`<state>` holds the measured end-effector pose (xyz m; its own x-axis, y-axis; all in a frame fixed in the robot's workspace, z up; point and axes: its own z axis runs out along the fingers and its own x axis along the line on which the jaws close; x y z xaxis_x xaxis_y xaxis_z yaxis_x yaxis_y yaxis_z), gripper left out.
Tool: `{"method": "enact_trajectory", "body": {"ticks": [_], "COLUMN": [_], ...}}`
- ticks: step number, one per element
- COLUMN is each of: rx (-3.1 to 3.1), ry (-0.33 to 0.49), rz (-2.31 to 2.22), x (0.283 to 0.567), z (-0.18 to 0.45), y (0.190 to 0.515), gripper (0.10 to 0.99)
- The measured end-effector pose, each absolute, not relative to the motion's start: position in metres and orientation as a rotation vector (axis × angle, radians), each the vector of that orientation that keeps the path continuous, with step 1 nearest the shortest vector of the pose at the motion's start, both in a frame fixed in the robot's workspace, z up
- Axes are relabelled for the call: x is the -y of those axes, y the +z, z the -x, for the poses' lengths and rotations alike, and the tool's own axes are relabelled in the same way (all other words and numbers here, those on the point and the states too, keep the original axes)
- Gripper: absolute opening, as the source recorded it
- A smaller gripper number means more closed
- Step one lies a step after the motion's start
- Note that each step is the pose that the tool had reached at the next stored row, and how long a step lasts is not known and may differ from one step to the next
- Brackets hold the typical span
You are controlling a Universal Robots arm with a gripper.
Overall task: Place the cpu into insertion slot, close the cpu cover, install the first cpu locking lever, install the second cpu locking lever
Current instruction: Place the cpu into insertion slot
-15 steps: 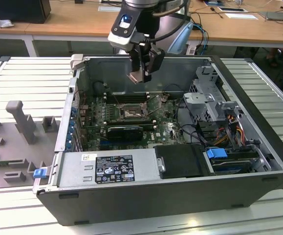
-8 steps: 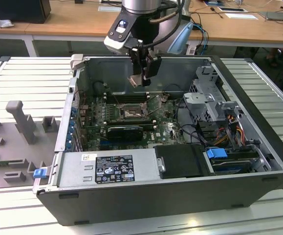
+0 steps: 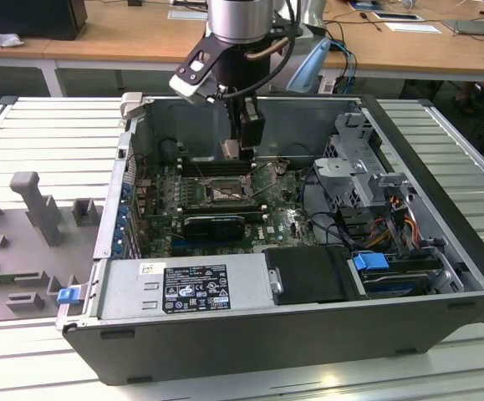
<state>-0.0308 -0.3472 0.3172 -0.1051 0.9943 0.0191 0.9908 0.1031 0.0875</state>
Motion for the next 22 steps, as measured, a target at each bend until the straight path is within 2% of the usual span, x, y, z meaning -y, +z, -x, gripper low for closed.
{"method": "enact_trajectory", "body": {"ticks": [7, 22], "rx": [-2.139, -2.176], "ry": [0.115, 0.116], "rz": [-2.229, -2.195], "x": [0.346, 0.338], "z": [0.031, 0.04], "y": [0.301, 0.262], "gripper": [0.529, 0.529]}}
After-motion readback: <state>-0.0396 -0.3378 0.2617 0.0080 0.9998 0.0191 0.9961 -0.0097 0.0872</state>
